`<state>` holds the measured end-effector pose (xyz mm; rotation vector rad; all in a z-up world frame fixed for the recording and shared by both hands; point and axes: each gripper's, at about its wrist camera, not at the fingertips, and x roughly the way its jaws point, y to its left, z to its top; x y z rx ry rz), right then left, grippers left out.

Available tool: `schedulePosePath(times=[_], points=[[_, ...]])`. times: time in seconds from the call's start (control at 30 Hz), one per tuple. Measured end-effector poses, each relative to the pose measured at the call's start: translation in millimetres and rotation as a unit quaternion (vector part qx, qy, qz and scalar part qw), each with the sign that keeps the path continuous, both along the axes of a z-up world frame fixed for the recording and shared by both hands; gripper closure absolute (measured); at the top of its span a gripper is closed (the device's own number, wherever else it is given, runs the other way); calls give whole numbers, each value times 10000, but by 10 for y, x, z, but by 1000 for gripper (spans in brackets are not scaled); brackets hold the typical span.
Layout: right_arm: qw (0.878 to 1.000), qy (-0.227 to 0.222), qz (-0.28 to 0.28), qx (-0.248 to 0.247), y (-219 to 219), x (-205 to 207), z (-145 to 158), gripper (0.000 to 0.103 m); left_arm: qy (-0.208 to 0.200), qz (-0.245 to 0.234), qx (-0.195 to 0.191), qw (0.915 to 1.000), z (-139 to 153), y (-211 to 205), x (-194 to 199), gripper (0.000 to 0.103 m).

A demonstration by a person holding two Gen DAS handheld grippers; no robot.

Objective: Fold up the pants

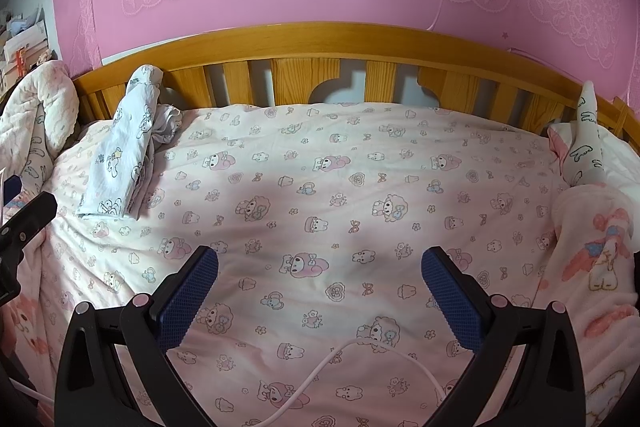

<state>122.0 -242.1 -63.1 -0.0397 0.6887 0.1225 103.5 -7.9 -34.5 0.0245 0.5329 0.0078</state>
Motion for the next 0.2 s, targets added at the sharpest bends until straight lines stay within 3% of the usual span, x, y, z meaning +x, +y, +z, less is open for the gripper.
schedulePosePath(times=[0.2], points=[[10000, 2, 0, -3, 2, 3, 2, 1, 19, 12, -47, 10000, -8, -1, 2, 0]])
